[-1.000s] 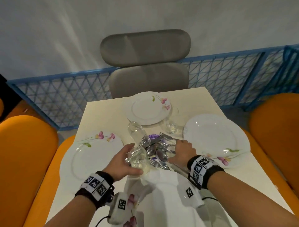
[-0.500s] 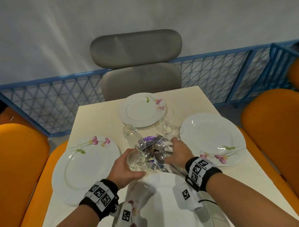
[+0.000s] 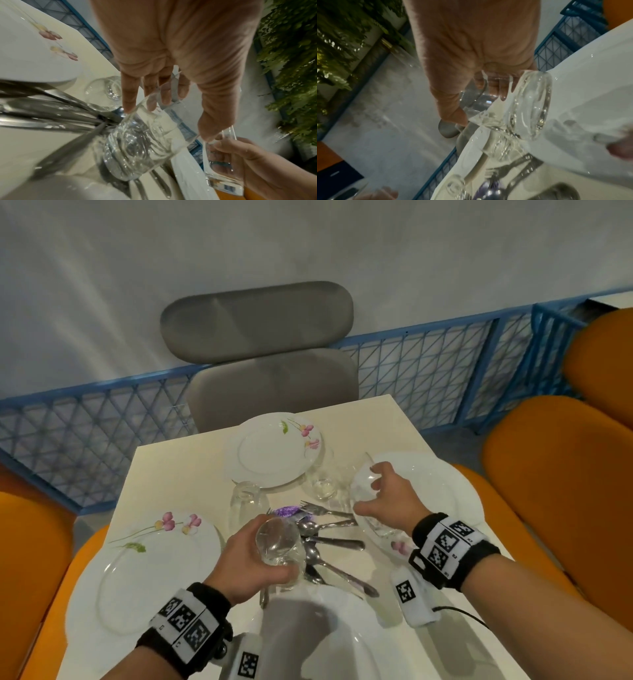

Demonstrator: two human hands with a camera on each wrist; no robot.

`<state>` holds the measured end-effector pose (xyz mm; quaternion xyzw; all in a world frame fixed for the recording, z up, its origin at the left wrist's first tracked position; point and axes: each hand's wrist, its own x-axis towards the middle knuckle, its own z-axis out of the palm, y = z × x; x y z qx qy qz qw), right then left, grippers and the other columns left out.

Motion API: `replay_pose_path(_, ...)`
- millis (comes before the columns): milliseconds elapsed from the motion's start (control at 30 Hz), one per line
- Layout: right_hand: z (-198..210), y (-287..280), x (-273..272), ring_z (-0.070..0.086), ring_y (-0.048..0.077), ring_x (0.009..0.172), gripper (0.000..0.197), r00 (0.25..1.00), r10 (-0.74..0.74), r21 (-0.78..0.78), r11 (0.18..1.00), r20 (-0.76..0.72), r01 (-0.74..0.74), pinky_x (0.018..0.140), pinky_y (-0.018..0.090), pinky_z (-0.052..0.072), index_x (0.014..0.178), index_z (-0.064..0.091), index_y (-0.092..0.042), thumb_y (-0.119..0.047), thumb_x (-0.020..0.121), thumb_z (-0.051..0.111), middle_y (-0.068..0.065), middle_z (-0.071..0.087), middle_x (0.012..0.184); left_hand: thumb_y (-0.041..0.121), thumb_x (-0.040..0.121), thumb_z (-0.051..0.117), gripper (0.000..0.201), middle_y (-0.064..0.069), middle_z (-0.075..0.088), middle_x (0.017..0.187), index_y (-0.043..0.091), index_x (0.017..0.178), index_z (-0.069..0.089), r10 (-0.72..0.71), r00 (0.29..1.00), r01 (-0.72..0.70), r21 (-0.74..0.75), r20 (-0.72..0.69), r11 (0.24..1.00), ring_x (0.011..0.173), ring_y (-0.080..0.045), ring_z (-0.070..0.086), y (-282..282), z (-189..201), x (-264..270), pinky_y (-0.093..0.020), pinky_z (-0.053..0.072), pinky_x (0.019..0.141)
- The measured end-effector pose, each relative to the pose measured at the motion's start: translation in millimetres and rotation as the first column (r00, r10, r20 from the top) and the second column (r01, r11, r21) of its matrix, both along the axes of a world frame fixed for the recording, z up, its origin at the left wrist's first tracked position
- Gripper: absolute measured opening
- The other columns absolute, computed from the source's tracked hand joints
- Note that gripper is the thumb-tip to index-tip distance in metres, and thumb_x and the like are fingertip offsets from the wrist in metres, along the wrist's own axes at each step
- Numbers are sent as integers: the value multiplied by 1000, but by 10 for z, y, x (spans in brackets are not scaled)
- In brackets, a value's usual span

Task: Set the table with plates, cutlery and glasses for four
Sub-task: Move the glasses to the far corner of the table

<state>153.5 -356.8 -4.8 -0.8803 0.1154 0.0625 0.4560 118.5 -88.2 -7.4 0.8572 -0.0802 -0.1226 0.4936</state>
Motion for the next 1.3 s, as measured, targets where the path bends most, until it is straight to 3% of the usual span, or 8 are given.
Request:
replay_pose_path(233, 226, -630, 471, 55, 23, 106, 81, 988, -100, 67, 993, 117, 93, 87, 32, 48, 134, 38, -13, -20, 67, 83, 12, 54, 121, 22, 57, 90, 63, 15, 64, 106, 34, 110, 57, -40, 998, 42, -42, 51, 998, 102, 5, 59, -937, 461, 195, -17, 52, 74)
replay_pose_path(300, 244, -811, 654, 56, 24, 108, 80, 985, -111, 78, 992, 135, 102, 89, 33, 49, 133, 39, -13, -20, 66, 83, 11, 54, 120, 22, 58, 89, 62, 16, 63, 108, 33, 109, 56, -23, 996, 28, -56, 88, 998, 103, 5, 58, -1273, 539, 351, -17, 48, 81)
replay_pose_path(600, 98, -1380, 1466, 53, 17, 103, 70, 967, -187, 136, 977, 173, 165, 79, 27, 43, 123, 42, -10, -14, 66, 82, 4, 54, 114, 16, 61, 88, 72, 2, 55, 115, 18, 122, 48, 255, 966, -244, -154, 51, 957, 108, -18, 55, -2329, 396, 1386, -37, 49, 93)
replay_pose_path(700, -9, -1491, 1713, 55, 18, 109, 74, 967, -209, 134, 973, 148, 189, 92, 32, 45, 123, 41, -16, -20, 63, 83, 5, 57, 124, 17, 62, 87, 75, -1, 56, 121, 17, 125, 47, 338, 941, -330, -143, 34, 933, 110, -18, 53, -2511, 274, 1723, -33, 45, 92)
replay_pose_path(800, -99, -1537, 1887, 49, 24, 119, 74, 973, -193, -36, 979, 128, 199, 101, 43, 37, 122, 40, -21, -33, 62, 82, -4, 58, 123, 18, 64, 85, 71, 2, 56, 123, 19, 124, 47, 403, 915, -398, -110, 26, 911, 112, -18, 53, -2636, 220, 1987, -26, 38, 86)
replay_pose_path(933, -242, -1554, 2120, 42, 27, 122, 72, 972, -212, 2, 977, 104, 213, 100, 45, 41, 119, 42, -20, -27, 61, 85, -5, 57, 113, 19, 68, 83, 62, 2, 58, 118, 17, 119, 49, 465, 885, -465, -21, 10, 885, 108, -21, 56, -2700, 168, 2302, -24, 33, 77)
replay_pose_path(1100, -428, -1537, 2396, 50, 23, 120, 77, 973, -214, 17, 977, 88, 213, 94, 34, 45, 120, 46, -17, -18, 57, 90, 1, 57, 127, 18, 65, 86, 69, -1, 59, 113, 17, 122, 47, 537, 842, -537, 13, -57, 843, 107, -27, 59, -2696, -4, 2681, -41, 50, 93)
replay_pose_path(1300, -582, -1500, 2663, 55, 23, 114, 80, 972, -208, -37, 976, 107, 213, 88, 32, 47, 121, 47, -13, -17, 55, 92, 4, 59, 122, 16, 67, 85, 82, -4, 57, 124, 18, 135, 40, 561, 818, -563, 26, -128, 826, 111, -28, 58, -2692, -183, 2987, -40, 50, 92)
